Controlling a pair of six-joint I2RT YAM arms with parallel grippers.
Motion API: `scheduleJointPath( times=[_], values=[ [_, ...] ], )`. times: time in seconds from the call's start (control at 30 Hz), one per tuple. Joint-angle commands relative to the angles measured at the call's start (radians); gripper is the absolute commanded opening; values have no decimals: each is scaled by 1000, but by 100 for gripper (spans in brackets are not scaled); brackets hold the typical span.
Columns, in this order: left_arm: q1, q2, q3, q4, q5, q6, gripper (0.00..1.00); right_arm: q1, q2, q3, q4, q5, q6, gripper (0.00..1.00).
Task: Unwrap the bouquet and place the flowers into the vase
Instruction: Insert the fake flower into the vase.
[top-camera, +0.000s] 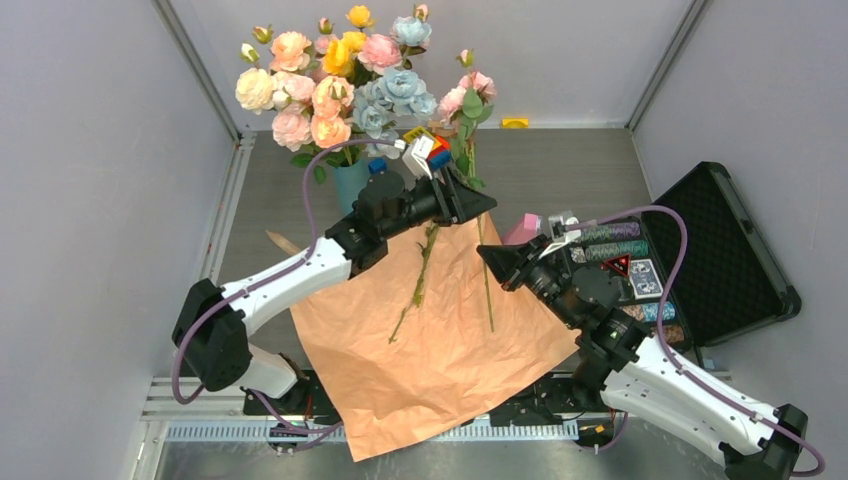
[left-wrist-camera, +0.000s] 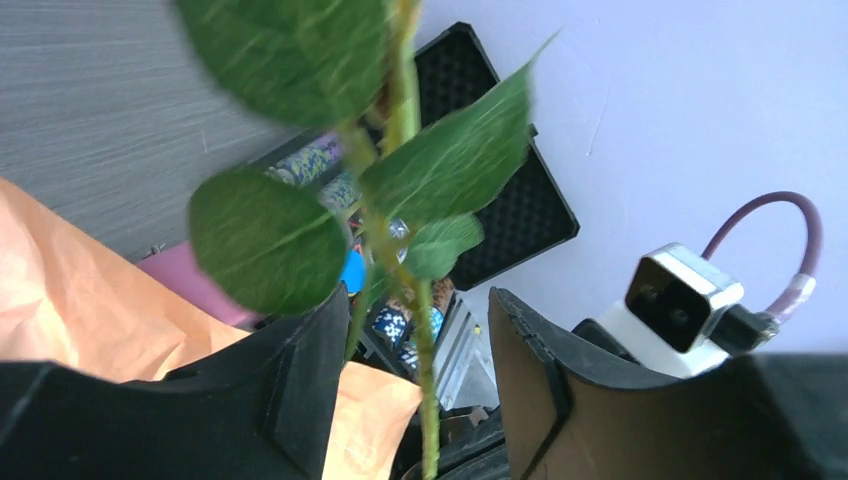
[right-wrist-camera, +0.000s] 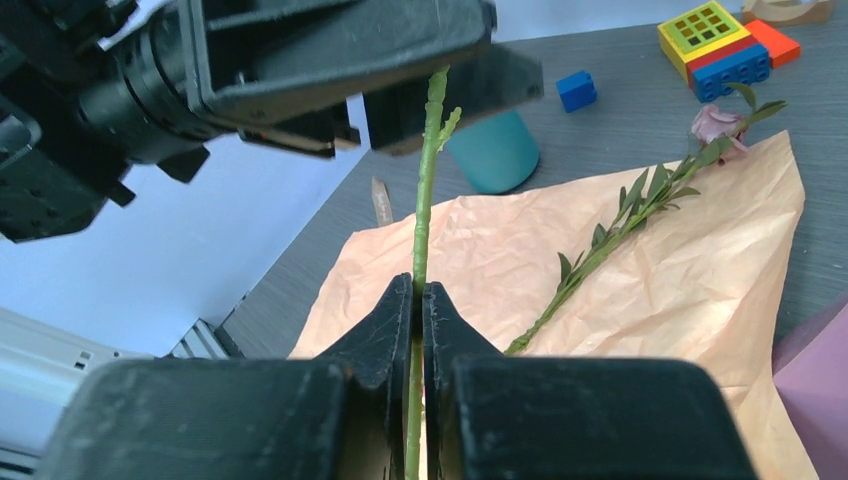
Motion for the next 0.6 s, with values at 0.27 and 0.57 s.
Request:
scheduleJointPath(
  times=[0.27, 0.57],
  values=[
    [-3, -82, 11, 19, -80, 37, 43, 2, 20, -9, 18, -68, -10, 0],
    [-3, -94, 53, -37, -84, 94, 32, 2, 36, -3, 13, -82, -15, 0]
  ],
)
